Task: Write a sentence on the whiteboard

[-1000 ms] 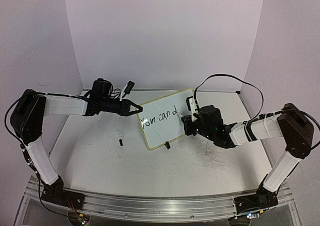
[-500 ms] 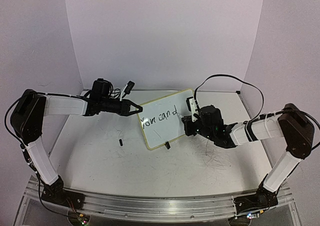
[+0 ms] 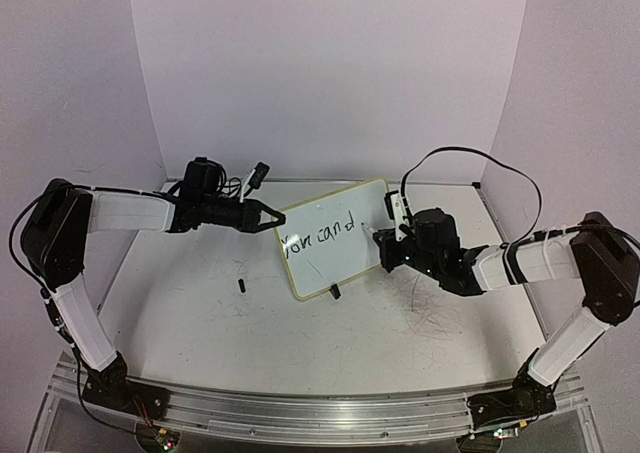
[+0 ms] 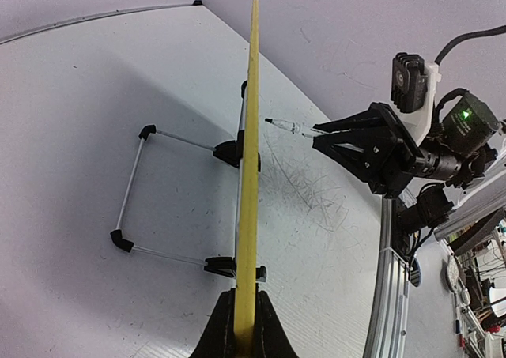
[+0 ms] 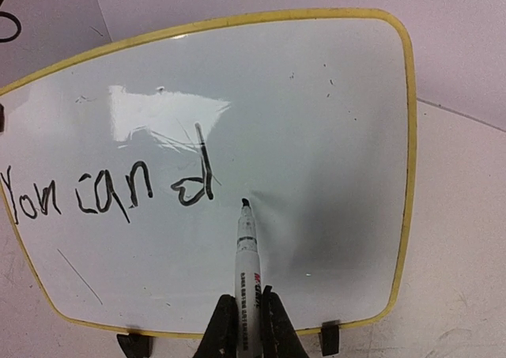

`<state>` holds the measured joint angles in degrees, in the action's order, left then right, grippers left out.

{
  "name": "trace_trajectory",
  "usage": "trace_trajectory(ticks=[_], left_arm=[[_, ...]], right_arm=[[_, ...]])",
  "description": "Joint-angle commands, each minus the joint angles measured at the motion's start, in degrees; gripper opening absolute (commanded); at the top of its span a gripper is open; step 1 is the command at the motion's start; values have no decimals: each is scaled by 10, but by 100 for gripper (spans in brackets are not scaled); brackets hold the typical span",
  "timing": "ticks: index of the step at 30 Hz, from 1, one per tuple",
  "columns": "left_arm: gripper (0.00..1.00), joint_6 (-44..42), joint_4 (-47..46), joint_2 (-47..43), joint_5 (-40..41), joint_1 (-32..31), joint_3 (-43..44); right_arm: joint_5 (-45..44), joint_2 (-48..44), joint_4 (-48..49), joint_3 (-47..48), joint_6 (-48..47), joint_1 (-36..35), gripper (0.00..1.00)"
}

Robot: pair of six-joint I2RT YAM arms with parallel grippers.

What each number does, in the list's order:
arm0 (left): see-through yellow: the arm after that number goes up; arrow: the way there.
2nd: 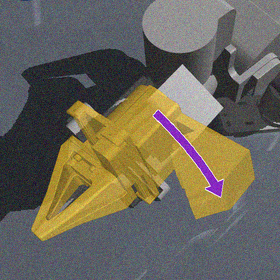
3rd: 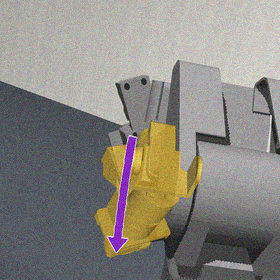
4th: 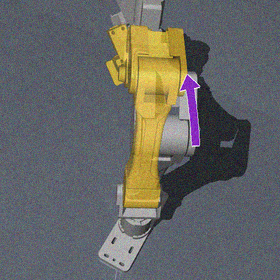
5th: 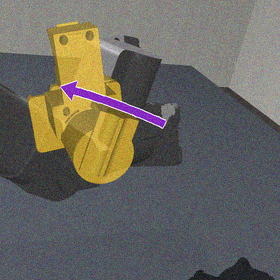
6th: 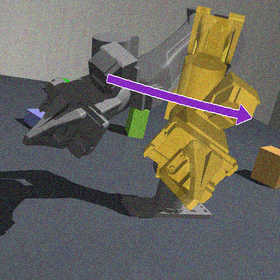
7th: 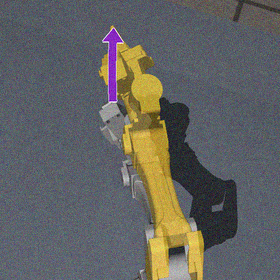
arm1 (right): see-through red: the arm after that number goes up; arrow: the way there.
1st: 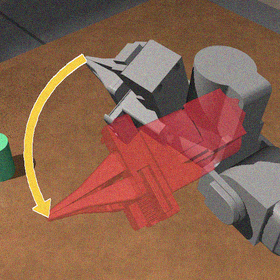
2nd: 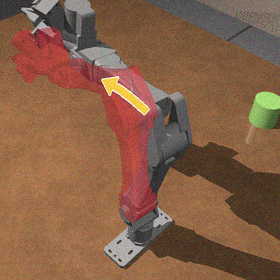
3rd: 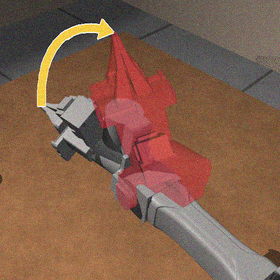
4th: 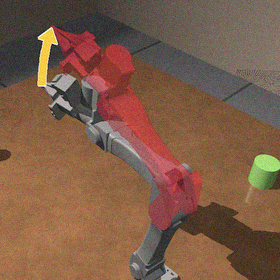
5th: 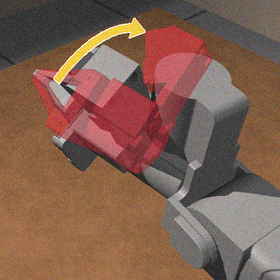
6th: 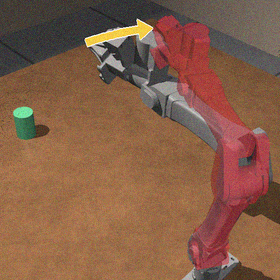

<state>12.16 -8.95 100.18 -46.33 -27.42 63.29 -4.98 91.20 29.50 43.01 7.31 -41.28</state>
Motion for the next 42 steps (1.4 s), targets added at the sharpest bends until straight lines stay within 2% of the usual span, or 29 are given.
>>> trace_trajectory(ticks=[1,21,42], left_arm=[[0,-14,13,-14,-3,3,0],[0,-15,13,-16,-5,3,0],[0,-16,15,-15,-4,3,0]], right_arm=[[12,9,26,29,-10,-1,0],[9,46,19,56,-8,-1,0],[-14,28,7,12,7,-1,0]])
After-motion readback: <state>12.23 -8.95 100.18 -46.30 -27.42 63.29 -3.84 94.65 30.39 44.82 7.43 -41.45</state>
